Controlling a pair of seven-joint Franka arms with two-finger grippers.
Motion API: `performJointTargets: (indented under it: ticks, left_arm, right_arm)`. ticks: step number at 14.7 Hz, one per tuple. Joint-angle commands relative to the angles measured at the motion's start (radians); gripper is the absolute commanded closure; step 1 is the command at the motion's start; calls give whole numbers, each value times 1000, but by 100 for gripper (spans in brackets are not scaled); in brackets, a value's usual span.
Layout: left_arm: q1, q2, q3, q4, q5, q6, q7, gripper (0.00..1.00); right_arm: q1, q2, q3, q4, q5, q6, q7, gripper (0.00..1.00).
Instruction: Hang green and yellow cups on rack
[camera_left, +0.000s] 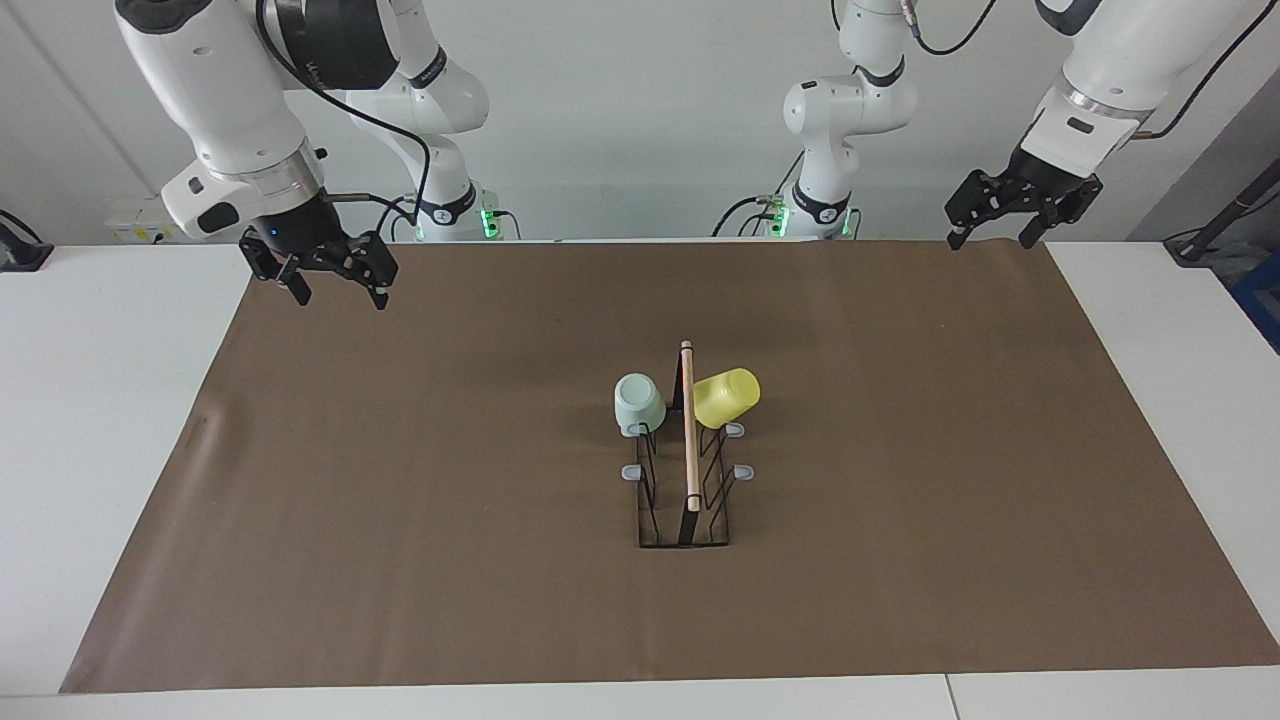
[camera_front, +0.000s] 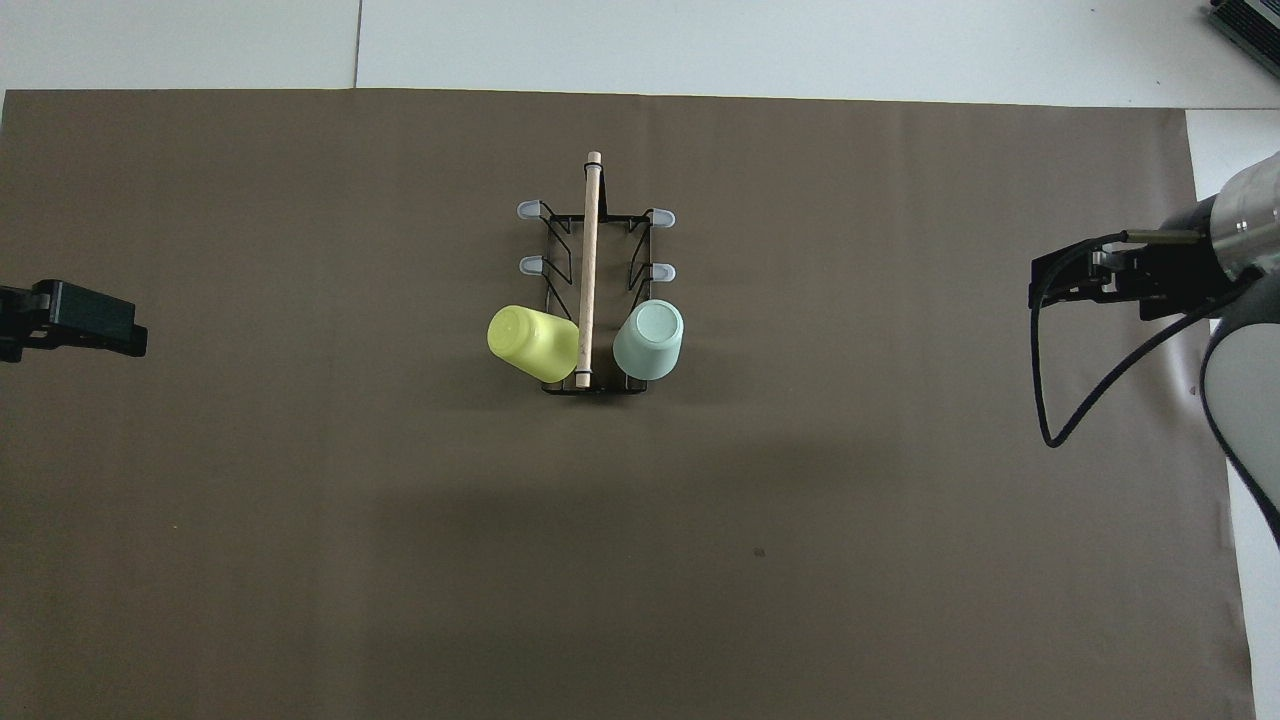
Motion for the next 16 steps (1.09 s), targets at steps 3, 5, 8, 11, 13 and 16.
performJointTargets:
  ticks: [3,5,8,11,13,16]
  left_arm:
    - [9,-55,-12,-80,15,-9,5,0]
    - [9,-55,-12,-79,15,-5,2,0]
    - [9,-52,-14,-68,15,6,3,0]
    - [14,-50,-11,-68,5,12,16,0]
    - [15,-52,-9,-68,5,12,17,0]
    - [11,-53,-9,-66,7,9,16,0]
  right_arm:
    - [9,9,-10,17,-19,1,17,0]
    - [2,11,-8,18,-18,-1,17,0]
    - [2,9,-7,18,-16,-12,19,0]
    - [1,9,-7,18,-16,-6,19,0]
    - [1,9,-7,17,-16,-2,19,0]
    - [1,8,-7,15,-16,-2,19,0]
